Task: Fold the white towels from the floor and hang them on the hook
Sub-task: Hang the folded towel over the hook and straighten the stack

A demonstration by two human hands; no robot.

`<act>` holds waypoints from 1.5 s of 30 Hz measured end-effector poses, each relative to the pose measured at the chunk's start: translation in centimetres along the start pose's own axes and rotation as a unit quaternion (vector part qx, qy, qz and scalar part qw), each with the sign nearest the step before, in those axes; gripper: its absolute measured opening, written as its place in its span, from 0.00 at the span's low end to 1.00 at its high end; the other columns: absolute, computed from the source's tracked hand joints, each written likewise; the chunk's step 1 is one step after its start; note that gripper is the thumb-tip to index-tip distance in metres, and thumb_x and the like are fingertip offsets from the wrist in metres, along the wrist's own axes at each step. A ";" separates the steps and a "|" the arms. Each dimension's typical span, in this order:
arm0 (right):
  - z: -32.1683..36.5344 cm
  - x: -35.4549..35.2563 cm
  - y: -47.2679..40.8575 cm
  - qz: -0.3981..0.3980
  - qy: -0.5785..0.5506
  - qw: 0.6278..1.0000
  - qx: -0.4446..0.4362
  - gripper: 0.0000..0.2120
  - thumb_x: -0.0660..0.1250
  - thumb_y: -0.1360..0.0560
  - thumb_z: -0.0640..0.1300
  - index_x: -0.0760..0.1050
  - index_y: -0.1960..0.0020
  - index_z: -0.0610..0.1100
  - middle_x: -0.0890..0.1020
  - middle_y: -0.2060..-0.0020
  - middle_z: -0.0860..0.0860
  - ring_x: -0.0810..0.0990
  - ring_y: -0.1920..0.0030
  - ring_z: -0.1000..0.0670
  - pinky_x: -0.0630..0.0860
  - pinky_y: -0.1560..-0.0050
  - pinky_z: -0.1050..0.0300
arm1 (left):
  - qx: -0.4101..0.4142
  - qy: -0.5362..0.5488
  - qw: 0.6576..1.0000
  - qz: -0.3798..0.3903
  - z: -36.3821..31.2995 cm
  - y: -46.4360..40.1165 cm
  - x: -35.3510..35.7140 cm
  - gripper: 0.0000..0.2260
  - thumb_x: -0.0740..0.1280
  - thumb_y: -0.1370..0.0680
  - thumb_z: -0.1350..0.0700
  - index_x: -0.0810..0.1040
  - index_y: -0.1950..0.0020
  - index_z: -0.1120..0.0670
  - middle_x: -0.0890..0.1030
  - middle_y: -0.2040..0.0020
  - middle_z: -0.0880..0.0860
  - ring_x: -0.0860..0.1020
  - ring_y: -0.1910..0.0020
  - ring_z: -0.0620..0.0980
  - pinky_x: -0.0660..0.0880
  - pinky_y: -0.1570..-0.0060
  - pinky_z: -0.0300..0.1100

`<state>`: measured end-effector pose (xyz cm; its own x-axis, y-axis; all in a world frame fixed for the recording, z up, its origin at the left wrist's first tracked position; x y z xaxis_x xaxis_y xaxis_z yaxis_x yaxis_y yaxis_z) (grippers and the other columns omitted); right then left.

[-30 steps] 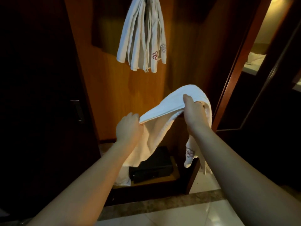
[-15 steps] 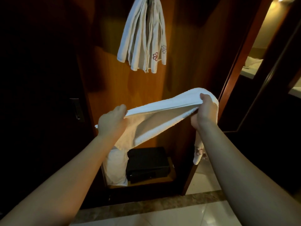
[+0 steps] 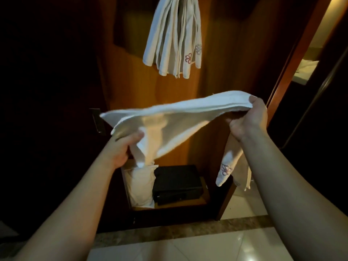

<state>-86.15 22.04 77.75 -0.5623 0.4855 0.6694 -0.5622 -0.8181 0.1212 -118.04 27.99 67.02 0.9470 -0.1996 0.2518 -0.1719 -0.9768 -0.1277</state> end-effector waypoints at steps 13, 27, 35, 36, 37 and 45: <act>-2.3 -0.4 -0.5 -0.022 -0.027 0.999 0.033 0.20 0.66 0.22 0.44 0.68 0.33 0.42 0.80 0.44 0.40 0.81 0.45 0.38 0.76 0.41 0.30 | -0.227 -0.049 0.972 -0.018 6.4 3.1 2.4 0.18 0.73 0.24 0.56 0.77 0.35 0.52 0.86 0.47 0.52 0.81 0.42 0.56 0.77 0.42 0.57; -4.9 -5.7 -3.7 -0.061 0.044 0.993 0.096 0.18 0.62 0.20 0.44 0.72 0.32 0.39 0.82 0.41 0.40 0.83 0.45 0.39 0.82 0.59 0.47 | -0.064 0.137 0.988 -0.028 4.3 2.4 -4.4 0.16 0.61 0.26 0.68 0.83 0.61 0.50 0.85 0.50 0.53 0.85 0.51 0.55 0.82 0.63 0.46; -6.6 -6.2 -3.8 0.037 0.012 0.990 0.135 0.17 0.59 0.18 0.50 0.71 0.34 0.43 0.86 0.48 0.39 0.86 0.50 0.38 0.83 0.56 0.41 | -0.070 0.238 0.966 -0.077 5.7 2.9 -4.6 0.07 0.63 0.30 0.61 0.80 0.60 0.52 0.85 0.54 0.55 0.86 0.55 0.56 0.82 0.66 0.46; -6.7 -6.1 -3.7 0.050 0.011 0.989 0.138 0.18 0.59 0.18 0.51 0.70 0.32 0.43 0.85 0.47 0.39 0.86 0.49 0.38 0.83 0.54 0.40 | -0.073 0.247 0.962 -0.089 5.8 3.0 -4.5 0.05 0.64 0.29 0.59 0.80 0.60 0.53 0.85 0.56 0.54 0.86 0.58 0.55 0.81 0.68 0.45; -6.8 -5.9 -3.6 0.059 0.016 0.989 0.138 0.20 0.59 0.18 0.51 0.68 0.30 0.43 0.85 0.45 0.39 0.85 0.47 0.38 0.82 0.52 0.40 | -0.073 0.253 0.959 -0.102 6.0 2.9 -4.6 0.05 0.64 0.27 0.57 0.80 0.60 0.53 0.84 0.58 0.54 0.85 0.60 0.54 0.81 0.70 0.44; -6.4 -3.8 -2.9 0.093 0.027 0.989 0.113 0.24 0.59 0.18 0.47 0.62 0.25 0.39 0.81 0.40 0.39 0.81 0.41 0.39 0.83 0.55 0.44 | -0.138 0.292 0.937 -0.132 8.3 3.2 -5.9 0.14 0.65 0.25 0.47 0.77 0.66 0.53 0.83 0.60 0.53 0.84 0.58 0.55 0.77 0.59 0.46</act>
<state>-86.26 24.48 70.14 -0.6785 0.3318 0.6554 -0.3002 -0.9395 0.1648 -121.95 26.65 57.18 0.6698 0.1233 0.7323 -0.0920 -0.9648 0.2466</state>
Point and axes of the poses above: each hand's wrist, its own y-axis away from the middle knuckle, its own x-axis out of the palm, z = x × y, the point moved 1 cm from there along -y, towards the middle knuckle
